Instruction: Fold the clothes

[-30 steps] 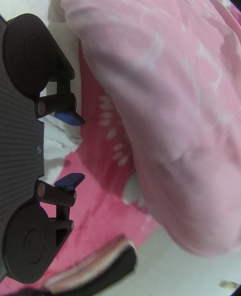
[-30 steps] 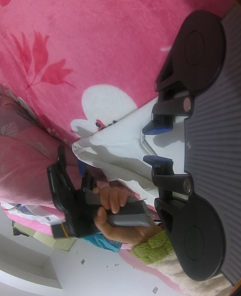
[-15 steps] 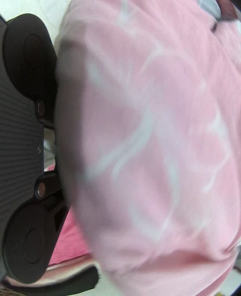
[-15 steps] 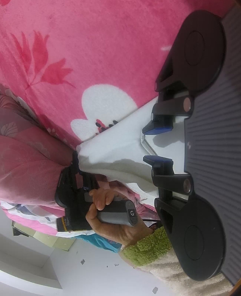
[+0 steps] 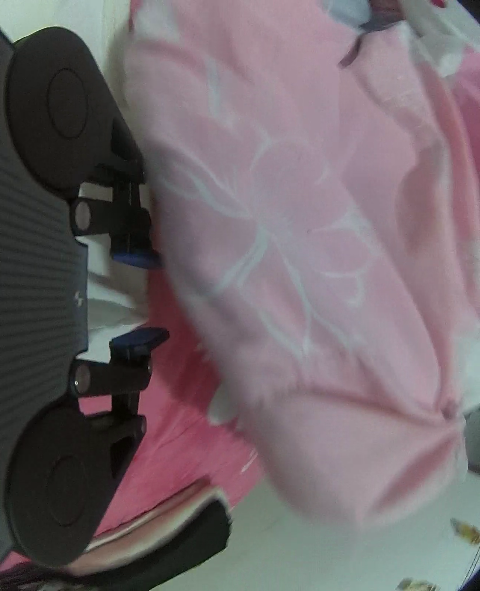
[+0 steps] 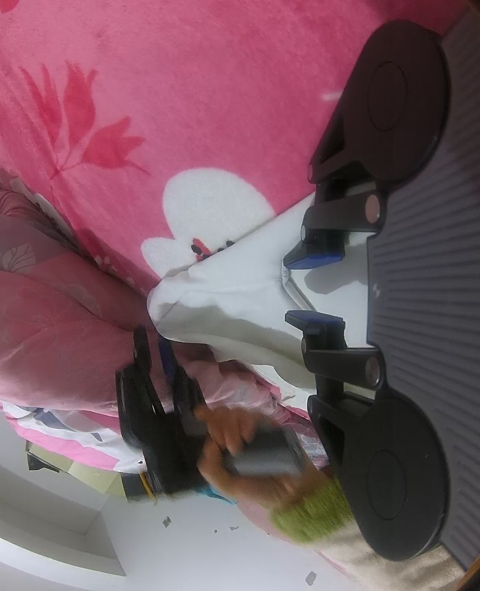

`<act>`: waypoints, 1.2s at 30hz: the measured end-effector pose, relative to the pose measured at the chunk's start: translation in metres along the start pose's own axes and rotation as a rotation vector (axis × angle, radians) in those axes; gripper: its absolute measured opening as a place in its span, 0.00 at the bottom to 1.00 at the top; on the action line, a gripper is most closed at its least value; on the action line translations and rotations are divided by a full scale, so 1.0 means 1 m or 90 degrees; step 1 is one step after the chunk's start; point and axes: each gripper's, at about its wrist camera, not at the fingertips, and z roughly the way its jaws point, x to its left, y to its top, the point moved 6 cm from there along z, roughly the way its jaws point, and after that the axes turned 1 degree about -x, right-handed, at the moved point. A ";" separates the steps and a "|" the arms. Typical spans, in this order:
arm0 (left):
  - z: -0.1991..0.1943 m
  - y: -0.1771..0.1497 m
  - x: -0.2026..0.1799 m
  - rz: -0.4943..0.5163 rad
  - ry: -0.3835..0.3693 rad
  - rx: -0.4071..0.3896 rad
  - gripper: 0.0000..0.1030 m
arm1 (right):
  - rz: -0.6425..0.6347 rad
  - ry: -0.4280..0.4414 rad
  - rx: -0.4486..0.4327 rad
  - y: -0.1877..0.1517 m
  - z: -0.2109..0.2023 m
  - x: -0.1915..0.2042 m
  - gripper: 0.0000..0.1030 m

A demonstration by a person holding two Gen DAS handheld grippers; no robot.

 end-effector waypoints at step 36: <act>-0.258 -0.184 0.224 -0.072 0.102 -0.114 0.60 | -0.211 0.003 0.171 -0.051 0.043 0.173 0.28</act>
